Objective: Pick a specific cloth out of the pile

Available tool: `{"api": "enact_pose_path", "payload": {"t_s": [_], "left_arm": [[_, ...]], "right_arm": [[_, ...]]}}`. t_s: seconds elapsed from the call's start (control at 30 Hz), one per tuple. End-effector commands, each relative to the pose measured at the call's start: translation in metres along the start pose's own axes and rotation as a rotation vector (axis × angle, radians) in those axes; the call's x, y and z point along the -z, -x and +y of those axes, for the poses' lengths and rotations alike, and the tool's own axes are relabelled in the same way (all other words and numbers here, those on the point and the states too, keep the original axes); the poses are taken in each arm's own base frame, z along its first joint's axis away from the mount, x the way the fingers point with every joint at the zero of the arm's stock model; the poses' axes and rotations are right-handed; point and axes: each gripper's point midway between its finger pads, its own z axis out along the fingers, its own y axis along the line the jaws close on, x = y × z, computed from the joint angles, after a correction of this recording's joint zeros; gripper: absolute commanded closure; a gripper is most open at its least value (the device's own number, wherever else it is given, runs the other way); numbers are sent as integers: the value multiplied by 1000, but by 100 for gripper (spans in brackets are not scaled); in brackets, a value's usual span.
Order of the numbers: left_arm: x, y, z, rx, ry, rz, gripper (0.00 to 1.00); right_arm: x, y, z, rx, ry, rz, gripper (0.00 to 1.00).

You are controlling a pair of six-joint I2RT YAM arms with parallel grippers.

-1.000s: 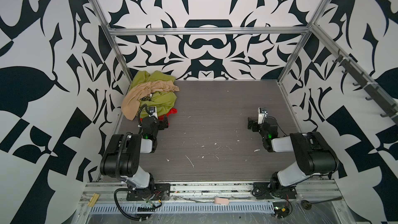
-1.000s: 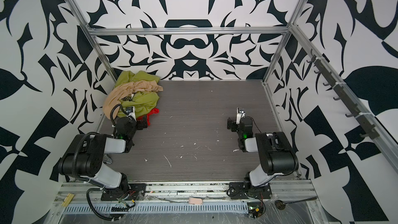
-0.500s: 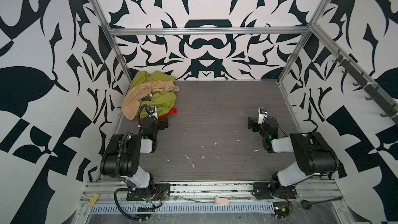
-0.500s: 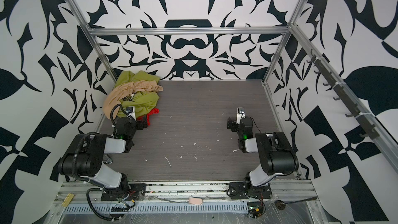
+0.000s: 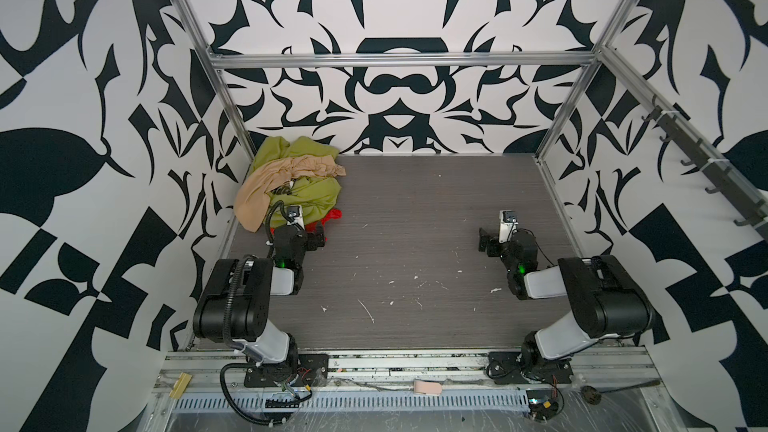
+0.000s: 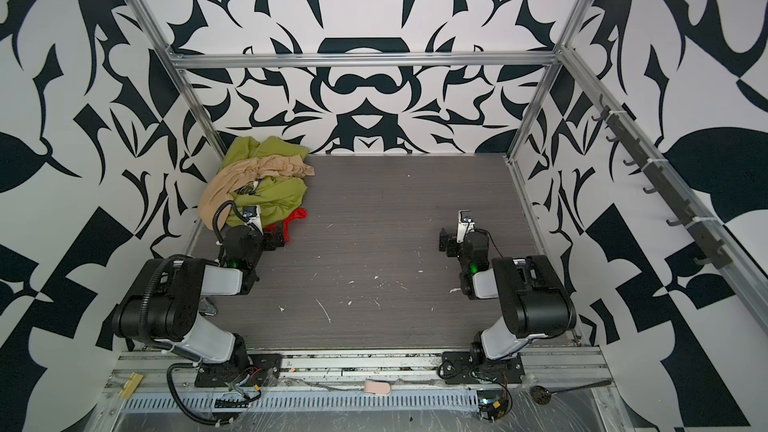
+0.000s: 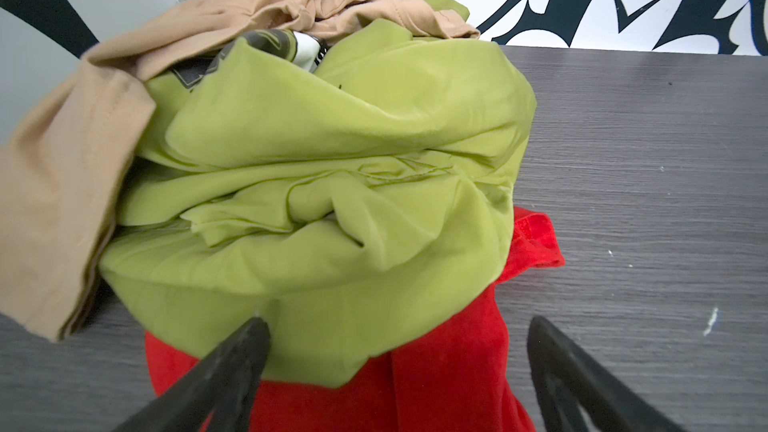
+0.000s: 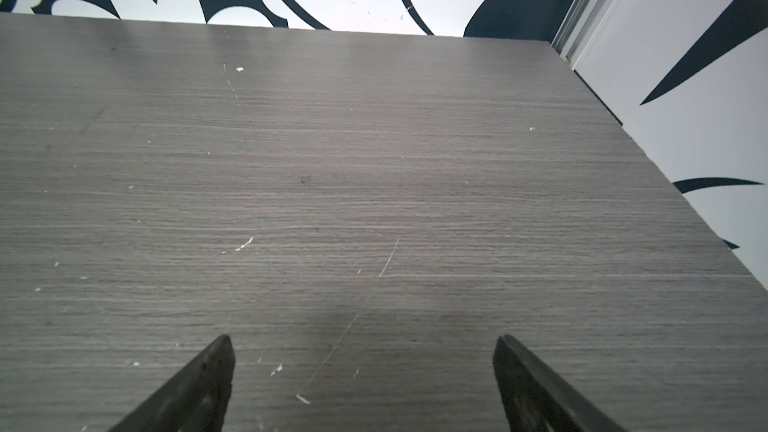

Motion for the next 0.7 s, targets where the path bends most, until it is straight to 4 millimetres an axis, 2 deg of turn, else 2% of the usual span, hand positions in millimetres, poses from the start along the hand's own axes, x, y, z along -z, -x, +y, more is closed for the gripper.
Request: {"api": "enact_pose_path", "payload": {"t_s": [0.0, 0.37, 0.5, 0.67], "left_arm": [[1, 7, 0, 10, 0, -24, 1], [1, 6, 0, 10, 0, -22, 1], [1, 7, 0, 11, -1, -24, 1], [1, 7, 0, 11, -1, -24, 1]], "right_arm": [[3, 18, -2, -13, -7, -74, 1], [16, 18, -5, -24, -18, -142, 1], [-1, 16, -3, -27, 1, -45, 1], [-8, 16, -7, -38, -11, -8, 1]]}}
